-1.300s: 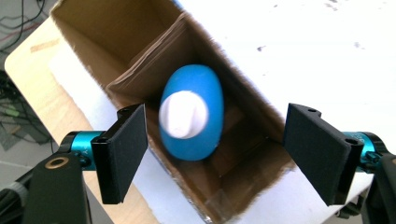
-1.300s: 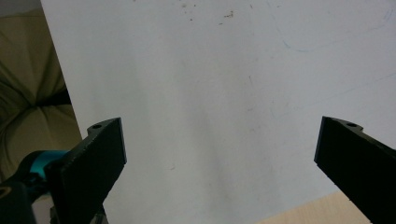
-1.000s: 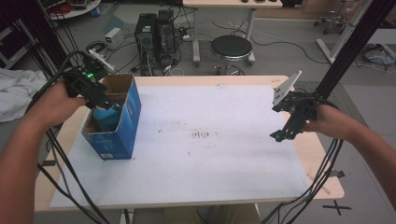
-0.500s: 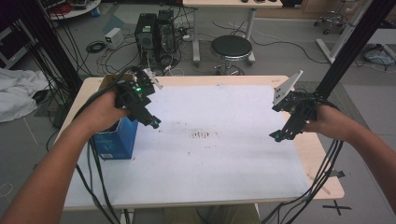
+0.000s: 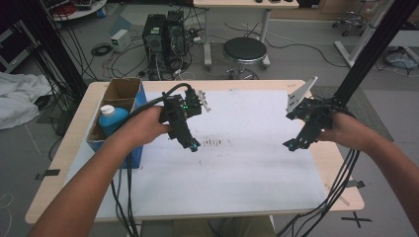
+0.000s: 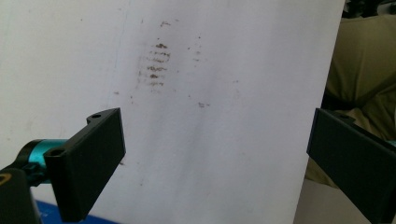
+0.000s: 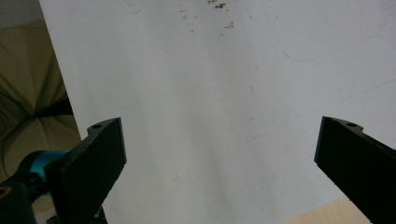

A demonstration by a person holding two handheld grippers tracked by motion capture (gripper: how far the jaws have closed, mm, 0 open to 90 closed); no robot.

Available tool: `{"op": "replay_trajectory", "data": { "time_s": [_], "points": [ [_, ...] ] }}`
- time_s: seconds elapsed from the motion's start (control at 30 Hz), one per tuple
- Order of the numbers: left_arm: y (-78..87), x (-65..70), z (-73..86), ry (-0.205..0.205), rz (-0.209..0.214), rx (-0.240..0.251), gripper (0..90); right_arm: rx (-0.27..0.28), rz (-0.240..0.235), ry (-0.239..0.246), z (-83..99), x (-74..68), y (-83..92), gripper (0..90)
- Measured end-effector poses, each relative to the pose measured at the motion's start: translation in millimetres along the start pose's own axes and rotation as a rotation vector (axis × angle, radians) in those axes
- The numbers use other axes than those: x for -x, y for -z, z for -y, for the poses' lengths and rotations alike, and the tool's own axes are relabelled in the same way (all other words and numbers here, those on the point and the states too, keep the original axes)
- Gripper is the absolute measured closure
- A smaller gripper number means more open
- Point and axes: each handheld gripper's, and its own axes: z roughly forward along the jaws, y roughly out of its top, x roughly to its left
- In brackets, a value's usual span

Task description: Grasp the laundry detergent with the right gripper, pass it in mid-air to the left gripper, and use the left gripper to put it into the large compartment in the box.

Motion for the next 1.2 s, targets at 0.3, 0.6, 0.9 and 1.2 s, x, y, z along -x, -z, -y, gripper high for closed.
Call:
{"op": "replay_trajectory", "data": {
  "time_s": [0.3, 0.6, 0.9, 1.2],
  "points": [
    [-10.9, -2.0, -13.8, -0.013, -0.001, -0.008, 1.6, 0.002, -0.002, -0.004, 1.3, -1.2, -2.4, 1.1],
    [-17.1, -0.1, -19.5, -0.021, -0.014, -0.031, 1.6, 0.006, 0.000, -0.010, 0.0, -1.7, -3.6, 1.1],
    [-23.8, -1.8, -25.0, -0.015, -0.025, -0.052, 1.6, 0.010, -0.004, -0.006, -2.3, -0.7, -4.1, 1.1],
    [-23.5, -4.2, -23.2, -0.001, -0.024, -0.062, 1.6, 0.014, -0.005, -0.006, -3.0, 1.6, -4.7, 1.1]
  ]
}}
